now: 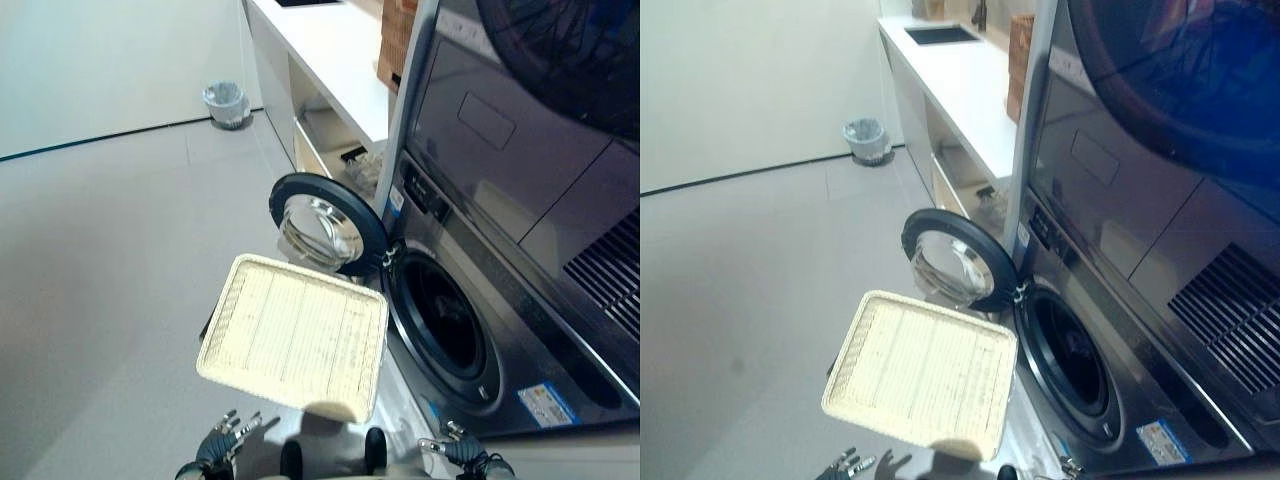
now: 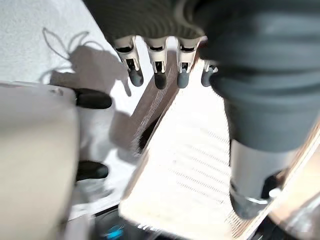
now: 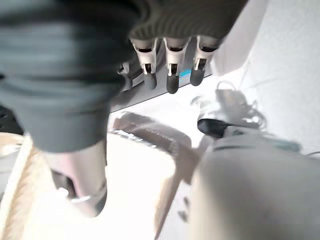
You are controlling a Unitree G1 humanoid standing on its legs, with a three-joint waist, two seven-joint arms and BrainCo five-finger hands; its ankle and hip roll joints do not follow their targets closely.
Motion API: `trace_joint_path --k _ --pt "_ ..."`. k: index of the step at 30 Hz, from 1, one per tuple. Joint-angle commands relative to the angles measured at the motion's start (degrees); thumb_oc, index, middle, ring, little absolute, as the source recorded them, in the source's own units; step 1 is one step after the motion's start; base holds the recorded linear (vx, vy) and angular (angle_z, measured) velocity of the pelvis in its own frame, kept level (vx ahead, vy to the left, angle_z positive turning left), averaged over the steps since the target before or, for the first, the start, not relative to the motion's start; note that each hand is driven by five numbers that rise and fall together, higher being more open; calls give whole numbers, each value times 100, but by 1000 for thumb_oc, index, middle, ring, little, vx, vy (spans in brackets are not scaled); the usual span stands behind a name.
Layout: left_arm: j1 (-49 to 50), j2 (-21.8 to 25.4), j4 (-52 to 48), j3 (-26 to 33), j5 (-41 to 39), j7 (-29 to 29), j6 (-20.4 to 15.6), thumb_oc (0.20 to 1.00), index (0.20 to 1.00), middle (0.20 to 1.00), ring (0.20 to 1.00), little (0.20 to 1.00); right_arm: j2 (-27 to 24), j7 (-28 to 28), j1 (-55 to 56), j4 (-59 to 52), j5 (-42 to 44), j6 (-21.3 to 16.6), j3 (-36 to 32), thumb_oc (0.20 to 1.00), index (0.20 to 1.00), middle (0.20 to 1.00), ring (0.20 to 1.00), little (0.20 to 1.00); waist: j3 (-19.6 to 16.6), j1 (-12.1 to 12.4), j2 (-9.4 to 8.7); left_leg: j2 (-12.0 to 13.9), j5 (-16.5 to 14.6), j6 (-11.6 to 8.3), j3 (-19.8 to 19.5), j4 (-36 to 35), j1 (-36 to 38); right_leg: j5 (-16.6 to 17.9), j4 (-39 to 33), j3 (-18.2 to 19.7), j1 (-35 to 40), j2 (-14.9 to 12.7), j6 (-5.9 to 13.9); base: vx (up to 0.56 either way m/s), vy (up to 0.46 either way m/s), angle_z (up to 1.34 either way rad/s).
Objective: Put the clothes into the washing machine.
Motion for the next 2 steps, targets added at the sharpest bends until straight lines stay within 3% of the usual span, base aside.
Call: trace_joint_path --k 1,2 --pt "-312 -115 131 -130 187 -2 97 1000 1000 1000 1000 1000 -110 -19 -314 13 -260 61 -14 1000 1000 1000 1000 1000 -24 137 143 -267 -458 -70 62 227 -49 -461 569 46 -103 271 243 79 -38 6" --pt "-328 -132 143 -64 210 63 218 1000 1000 1000 1000 1000 -64 -83 -332 7 -274 145 46 1000 1000 1000 1000 1000 -103 139 141 -288 -501 -47 28 238 52 -519 556 78 19 298 210 67 -34 5"
